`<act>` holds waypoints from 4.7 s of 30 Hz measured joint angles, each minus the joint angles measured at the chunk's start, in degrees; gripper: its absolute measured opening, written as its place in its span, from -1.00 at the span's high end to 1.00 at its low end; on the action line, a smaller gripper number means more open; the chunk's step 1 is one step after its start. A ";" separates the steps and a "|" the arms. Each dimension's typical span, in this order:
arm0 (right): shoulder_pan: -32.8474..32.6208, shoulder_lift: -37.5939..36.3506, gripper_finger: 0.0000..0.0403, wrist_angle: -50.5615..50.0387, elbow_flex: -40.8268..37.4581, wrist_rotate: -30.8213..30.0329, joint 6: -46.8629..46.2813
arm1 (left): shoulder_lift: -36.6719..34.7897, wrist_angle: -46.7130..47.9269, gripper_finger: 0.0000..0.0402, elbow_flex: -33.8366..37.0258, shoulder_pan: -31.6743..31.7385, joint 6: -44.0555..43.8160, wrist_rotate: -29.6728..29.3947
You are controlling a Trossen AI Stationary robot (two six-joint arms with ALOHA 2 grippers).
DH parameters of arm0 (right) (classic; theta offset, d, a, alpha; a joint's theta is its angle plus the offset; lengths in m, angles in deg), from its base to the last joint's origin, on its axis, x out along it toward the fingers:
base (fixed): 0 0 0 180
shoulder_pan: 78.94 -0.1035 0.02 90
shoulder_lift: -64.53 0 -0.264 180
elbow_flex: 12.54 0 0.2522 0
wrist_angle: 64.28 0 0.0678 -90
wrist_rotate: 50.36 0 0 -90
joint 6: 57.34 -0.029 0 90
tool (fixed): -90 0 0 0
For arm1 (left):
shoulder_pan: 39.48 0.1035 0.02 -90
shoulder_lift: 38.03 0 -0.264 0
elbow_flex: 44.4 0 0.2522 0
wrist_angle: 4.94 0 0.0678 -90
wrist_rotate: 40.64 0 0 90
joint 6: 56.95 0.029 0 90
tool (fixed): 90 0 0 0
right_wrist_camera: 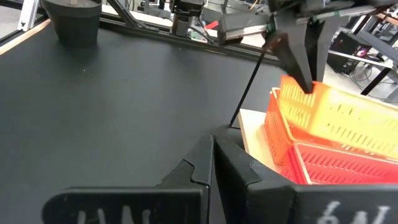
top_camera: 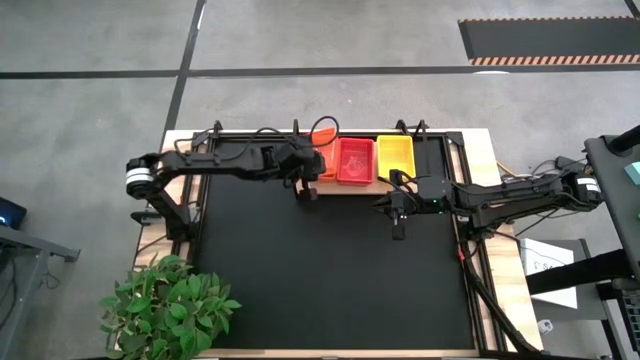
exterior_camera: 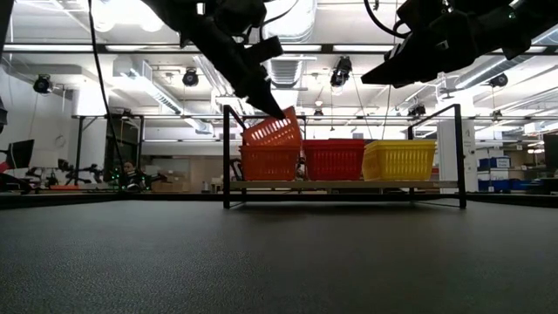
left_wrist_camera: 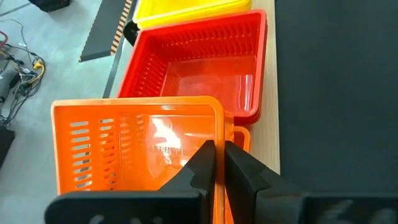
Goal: Stack baskets on shelf by color
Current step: Stack the orange basket on top of the orange basket on the shelf, then adjust the baskets on the shelf
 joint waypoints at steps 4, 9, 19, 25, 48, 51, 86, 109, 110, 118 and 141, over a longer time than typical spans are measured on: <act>0.01 0.00 0.96 -0.02 0.00 0.01 0.00 | -0.12 5.28 0.96 -2.64 -0.02 0.01 -0.01; 0.00 0.00 0.96 0.00 0.00 0.00 -0.02 | -0.14 8.51 0.96 -4.04 -0.02 -0.17 -0.01; 0.00 0.00 0.96 -0.02 0.00 0.00 -0.02 | 0.68 8.48 0.96 -4.04 -0.04 -1.29 -0.01; 0.00 0.00 0.96 0.00 0.00 0.00 -0.04 | 1.89 7.67 0.96 -3.95 -0.04 -3.30 0.00; 0.01 0.00 0.96 -1.29 -0.04 0.02 -0.92 | 2.44 -5.49 0.32 -1.85 -0.20 -7.10 2.20; 0.00 0.00 0.96 -1.27 -0.04 0.02 -1.57 | 3.98 -8.80 0.32 -1.62 -1.15 -8.39 1.70; 12.36 44.15 0.96 -26.44 49.61 -1.77 10.78 | -28.50 -29.27 0.32 26.94 -14.62 6.35 1.72; 14.90 52.61 0.96 -42.16 62.23 5.58 16.68 | -32.19 -30.69 0.32 29.27 -14.61 6.63 -0.04; 14.89 52.16 0.96 -42.53 62.23 5.62 17.11 | -32.21 -30.59 0.32 29.27 -14.63 5.04 -0.57; 14.60 51.70 0.96 -41.15 61.50 9.22 15.13 | -31.23 -30.88 0.32 31.58 -14.75 -8.81 -0.79; 14.62 44.76 0.96 -55.95 59.57 4.08 16.18 | -31.60 -35.39 0.32 32.18 -14.71 -5.73 -0.90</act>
